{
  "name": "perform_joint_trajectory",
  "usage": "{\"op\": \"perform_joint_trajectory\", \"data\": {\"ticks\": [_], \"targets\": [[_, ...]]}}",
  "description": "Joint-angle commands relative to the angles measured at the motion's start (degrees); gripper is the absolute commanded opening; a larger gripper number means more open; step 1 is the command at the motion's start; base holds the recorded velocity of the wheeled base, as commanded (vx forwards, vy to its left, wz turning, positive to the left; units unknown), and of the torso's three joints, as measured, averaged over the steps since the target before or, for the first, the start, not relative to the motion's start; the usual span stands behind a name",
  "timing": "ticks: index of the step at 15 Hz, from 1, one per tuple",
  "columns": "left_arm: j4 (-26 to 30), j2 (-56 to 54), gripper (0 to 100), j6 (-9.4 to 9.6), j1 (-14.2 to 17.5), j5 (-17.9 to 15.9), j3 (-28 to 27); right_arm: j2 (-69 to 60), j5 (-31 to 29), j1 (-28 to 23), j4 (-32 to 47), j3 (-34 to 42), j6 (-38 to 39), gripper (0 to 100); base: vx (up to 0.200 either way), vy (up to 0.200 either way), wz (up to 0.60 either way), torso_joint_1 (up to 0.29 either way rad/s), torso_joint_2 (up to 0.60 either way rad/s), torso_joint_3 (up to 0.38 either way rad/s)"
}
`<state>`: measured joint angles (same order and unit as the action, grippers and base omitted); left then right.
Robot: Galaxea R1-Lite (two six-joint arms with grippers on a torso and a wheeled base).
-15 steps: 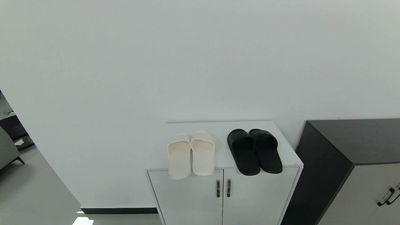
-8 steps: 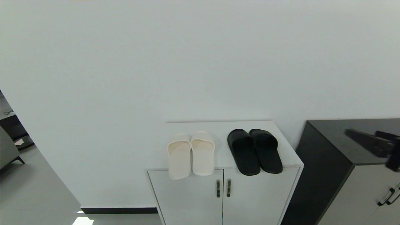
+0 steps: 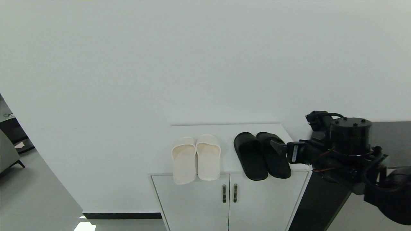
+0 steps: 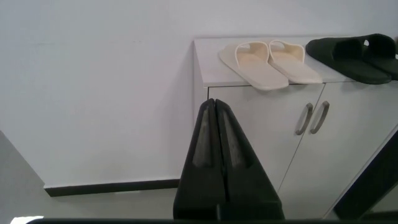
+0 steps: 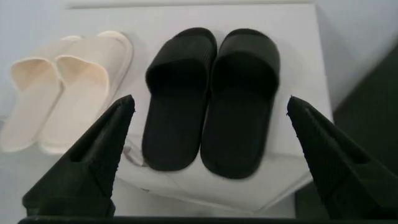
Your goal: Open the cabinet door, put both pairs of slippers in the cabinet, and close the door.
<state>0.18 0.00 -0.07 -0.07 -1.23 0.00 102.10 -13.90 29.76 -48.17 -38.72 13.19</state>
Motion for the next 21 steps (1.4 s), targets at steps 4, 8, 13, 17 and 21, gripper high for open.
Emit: {"op": "perform_joint_trajectory", "data": {"ticks": [4, 8, 13, 17, 21], "targets": [[0.0, 0.0, 0, -0.01, 0.0, 0.0, 0.0, 16.6, -2.4, 0.4, -3.9, -8.7, -1.9, 100, 0.0, 0.0, 0.0, 0.0, 0.0, 0.0], [0.0, 0.0, 0, -0.01, 0.0, -0.1, 0.0, 20.4, -3.2, 0.5, -4.0, -11.0, -1.9, 100, 0.0, 0.0, 0.0, 0.0, 0.0, 0.0], [0.0, 0.0, 0, -0.01, 0.0, -0.1, 0.0, 27.0, -3.2, 0.2, -3.8, -18.1, -1.9, 100, 0.0, 0.0, 0.0, 0.0, 0.0, 0.0], [0.0, 0.0, 0, -0.01, 0.0, -0.1, 0.0, 30.3, -3.2, -1.2, -3.0, -22.5, -2.1, 100, 0.0, 0.0, 0.0, 0.0, 0.0, 0.0], [0.0, 0.0, 0, -0.1, 0.0, -0.1, 0.0, 32.2, -3.2, -2.6, -0.4, -27.3, -2.2, 100, 0.0, 0.0, 0.0, 0.0, 0.0, 0.0]]}}
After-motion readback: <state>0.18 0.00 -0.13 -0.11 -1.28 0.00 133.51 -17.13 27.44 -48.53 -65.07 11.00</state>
